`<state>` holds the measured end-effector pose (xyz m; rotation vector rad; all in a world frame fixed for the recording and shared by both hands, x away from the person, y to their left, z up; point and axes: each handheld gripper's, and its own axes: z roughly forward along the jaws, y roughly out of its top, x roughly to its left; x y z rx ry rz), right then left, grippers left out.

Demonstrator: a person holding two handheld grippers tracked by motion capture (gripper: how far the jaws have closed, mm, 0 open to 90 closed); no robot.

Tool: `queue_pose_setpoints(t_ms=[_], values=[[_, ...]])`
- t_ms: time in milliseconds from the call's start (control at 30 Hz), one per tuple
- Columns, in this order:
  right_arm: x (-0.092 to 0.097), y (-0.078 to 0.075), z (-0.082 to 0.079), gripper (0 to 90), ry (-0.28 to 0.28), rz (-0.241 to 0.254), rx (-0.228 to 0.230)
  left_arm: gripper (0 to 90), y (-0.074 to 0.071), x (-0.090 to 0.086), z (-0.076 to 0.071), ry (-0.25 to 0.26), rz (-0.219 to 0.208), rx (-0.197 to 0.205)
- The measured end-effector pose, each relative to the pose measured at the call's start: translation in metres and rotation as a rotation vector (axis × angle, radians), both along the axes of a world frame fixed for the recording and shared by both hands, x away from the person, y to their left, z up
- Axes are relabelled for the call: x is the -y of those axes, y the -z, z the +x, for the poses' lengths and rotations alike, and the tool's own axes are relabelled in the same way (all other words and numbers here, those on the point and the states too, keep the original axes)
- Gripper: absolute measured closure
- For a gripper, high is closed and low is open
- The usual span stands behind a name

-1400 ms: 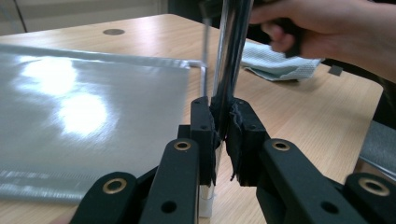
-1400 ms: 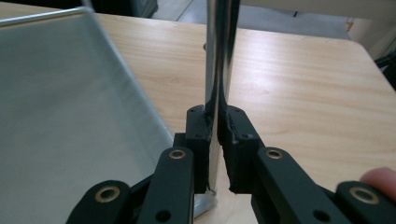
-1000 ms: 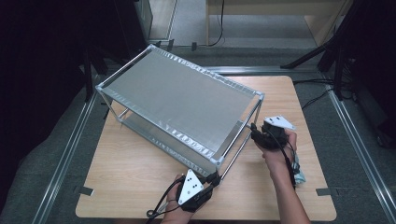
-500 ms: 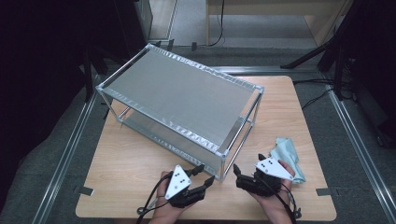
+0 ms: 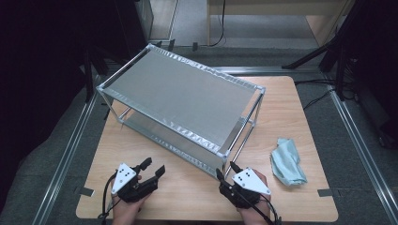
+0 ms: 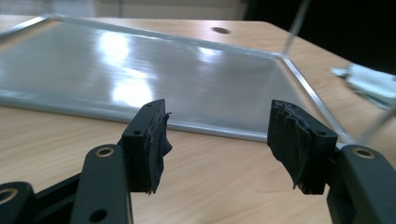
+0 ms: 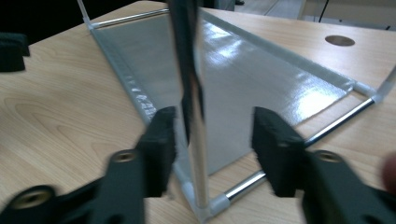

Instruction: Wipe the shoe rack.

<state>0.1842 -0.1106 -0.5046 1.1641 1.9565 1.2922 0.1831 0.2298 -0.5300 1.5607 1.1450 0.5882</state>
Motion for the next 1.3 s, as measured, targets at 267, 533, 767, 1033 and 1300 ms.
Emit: queue_pose_setpoints(t_ms=[267,533,767,1033,1300], values=[[0.028,0.003,-0.001,77.0,-0.006,0.006,0.001,38.7,-0.003,-0.022,0.014,-0.078,0.032,-0.013],[0.072,-0.001,0.001,74.7,0.085,-0.016,-0.015,41.5,-0.012,-0.044,0.032,-0.162,0.09,-0.006],[0.097,-0.003,0.001,77.5,0.161,0.034,-0.048,45.9,-0.017,-0.068,0.056,-0.32,0.093,0.0],[0.104,-0.004,-0.011,81.7,0.179,0.02,-0.039,54.3,-0.016,-0.074,0.088,-0.352,0.152,-0.031],[0.111,-0.003,-0.016,78.1,0.192,0.026,-0.041,80.7,-0.012,-0.072,0.097,-0.341,0.165,-0.035]])
